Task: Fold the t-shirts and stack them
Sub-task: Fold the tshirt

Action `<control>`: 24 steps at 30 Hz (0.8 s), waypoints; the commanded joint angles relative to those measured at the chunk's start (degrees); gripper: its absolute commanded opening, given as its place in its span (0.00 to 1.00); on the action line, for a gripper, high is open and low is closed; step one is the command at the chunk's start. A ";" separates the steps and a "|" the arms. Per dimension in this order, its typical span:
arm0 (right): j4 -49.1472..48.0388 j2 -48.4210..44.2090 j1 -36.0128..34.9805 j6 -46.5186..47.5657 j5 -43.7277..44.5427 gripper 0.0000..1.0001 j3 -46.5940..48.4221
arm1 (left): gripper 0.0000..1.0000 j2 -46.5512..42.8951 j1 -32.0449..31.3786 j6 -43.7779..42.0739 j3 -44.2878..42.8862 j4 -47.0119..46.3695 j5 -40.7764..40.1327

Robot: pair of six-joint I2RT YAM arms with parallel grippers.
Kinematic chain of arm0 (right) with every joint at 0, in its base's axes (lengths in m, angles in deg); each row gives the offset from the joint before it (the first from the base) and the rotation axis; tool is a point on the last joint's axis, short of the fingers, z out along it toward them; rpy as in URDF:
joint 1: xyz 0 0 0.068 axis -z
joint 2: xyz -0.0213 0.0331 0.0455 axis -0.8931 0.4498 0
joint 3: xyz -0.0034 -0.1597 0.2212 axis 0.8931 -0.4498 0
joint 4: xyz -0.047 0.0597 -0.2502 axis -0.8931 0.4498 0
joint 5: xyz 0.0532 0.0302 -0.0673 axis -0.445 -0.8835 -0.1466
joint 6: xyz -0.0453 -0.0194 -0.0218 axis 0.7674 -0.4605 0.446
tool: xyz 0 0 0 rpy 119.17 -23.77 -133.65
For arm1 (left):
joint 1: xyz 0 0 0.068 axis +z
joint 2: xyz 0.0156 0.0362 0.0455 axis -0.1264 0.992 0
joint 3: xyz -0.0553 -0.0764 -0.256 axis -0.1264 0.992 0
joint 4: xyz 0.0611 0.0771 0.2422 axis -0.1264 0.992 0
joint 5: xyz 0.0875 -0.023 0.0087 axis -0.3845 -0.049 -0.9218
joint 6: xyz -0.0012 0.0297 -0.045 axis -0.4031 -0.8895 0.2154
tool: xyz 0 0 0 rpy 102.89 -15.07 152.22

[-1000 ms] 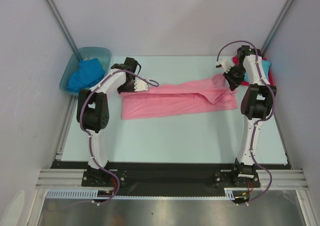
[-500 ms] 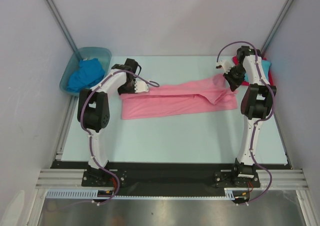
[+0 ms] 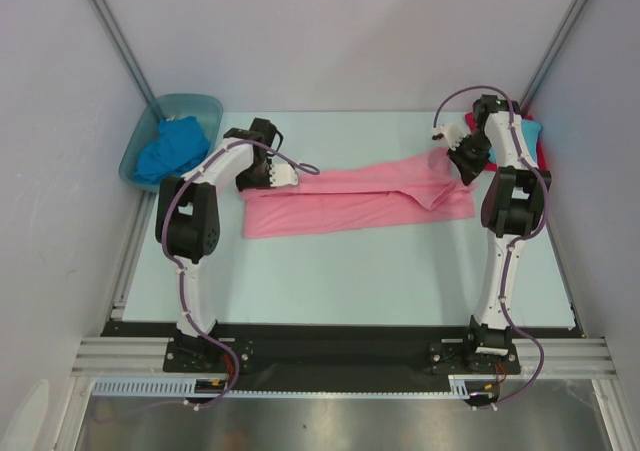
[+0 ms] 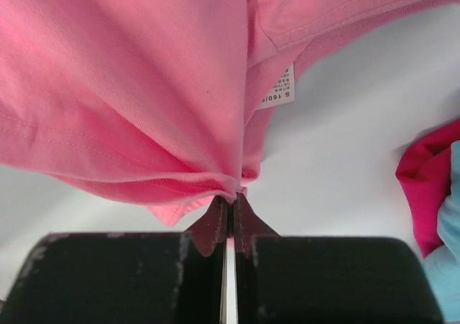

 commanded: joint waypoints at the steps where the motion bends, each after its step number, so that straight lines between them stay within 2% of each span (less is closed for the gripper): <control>1: 9.69 0.40 2.09 1.85 5.45 0.00 0.23 | 0.00 0.16 0.79 -0.16 -2.39 2.94 -1.35; 13: 10.30 1.02 2.00 2.29 6.33 0.00 0.23 | 0.02 1.30 0.70 -0.95 -2.83 5.40 -1.61; 15: 10.39 1.11 2.00 2.29 6.33 0.00 0.15 | 0.08 1.56 0.70 -0.95 -3.18 5.58 -1.79; 17: 10.30 1.11 2.00 2.29 6.42 0.00 0.06 | 0.19 1.83 0.61 -1.03 -3.45 6.63 -1.70; 19: 10.30 1.11 2.00 2.29 6.51 0.00 -0.03 | 0.24 2.00 0.61 -1.21 -3.71 7.60 -1.52; 20: 10.39 1.20 2.00 2.37 6.68 0.00 -0.03 | 0.33 2.00 0.61 -1.30 -3.71 7.86 -1.52; 21: 10.39 1.20 2.09 2.37 6.68 0.00 -0.03 | 0.38 2.00 0.61 -1.47 -3.89 8.13 -1.44; 24: 10.39 1.20 2.00 2.37 6.33 0.00 0.15 | 0.39 2.09 0.61 -1.65 -4.24 8.39 -1.78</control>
